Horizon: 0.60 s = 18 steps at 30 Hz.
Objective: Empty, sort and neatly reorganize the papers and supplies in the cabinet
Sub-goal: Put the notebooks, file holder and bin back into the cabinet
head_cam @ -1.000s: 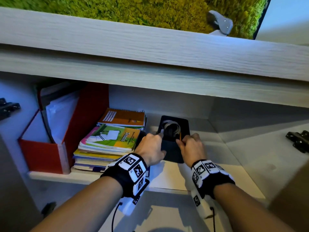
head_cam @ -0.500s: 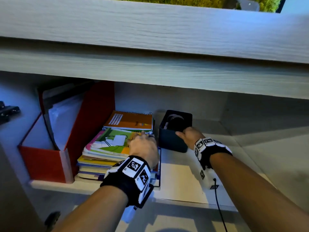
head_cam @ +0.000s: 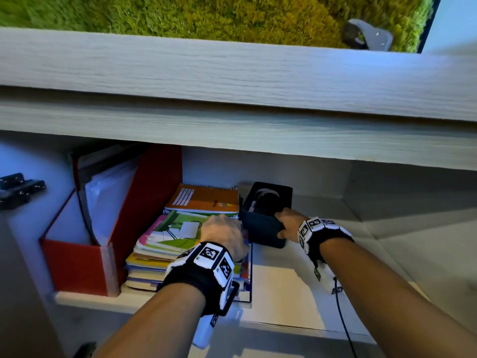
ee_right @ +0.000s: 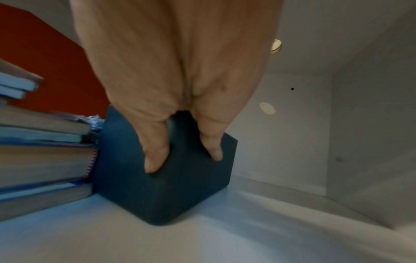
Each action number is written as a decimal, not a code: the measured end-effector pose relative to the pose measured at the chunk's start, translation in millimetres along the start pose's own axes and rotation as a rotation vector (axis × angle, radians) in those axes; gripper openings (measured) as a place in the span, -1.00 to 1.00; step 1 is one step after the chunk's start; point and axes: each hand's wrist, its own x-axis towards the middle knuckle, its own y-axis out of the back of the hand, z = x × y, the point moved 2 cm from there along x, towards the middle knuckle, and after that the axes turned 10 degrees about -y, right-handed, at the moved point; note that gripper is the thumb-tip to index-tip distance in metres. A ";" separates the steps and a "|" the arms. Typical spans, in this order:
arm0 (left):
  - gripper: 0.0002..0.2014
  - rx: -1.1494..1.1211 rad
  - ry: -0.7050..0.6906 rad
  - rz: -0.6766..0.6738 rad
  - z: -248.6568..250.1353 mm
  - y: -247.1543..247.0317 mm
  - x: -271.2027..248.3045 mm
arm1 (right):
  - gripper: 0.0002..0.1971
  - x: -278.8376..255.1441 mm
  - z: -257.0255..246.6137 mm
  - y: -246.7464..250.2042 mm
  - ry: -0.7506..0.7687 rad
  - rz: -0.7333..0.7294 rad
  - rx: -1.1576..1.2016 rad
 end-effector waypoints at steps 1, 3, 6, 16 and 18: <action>-0.43 -0.006 -0.007 0.006 -0.3 1.0 -1.0 | -0.47 -0.7 3.5 0.6 0.003 0.004 -0.003; -0.42 -0.018 -0.033 0.008 -1.5 0.7 -1.1 | -0.45 -4.0 9.9 -0.1 0.022 0.051 0.003; -0.36 -0.071 -0.064 -0.007 -7.7 1.5 4.3 | -0.38 -20.1 12.5 1.0 0.005 0.174 0.017; -0.62 -0.382 -0.276 0.188 21.7 70.3 -27.0 | -0.76 -138.4 -7.2 48.6 0.180 0.357 0.047; -0.69 -0.353 -0.379 0.248 37.6 93.7 -44.9 | -0.88 -165.6 -5.9 71.1 0.183 0.404 0.054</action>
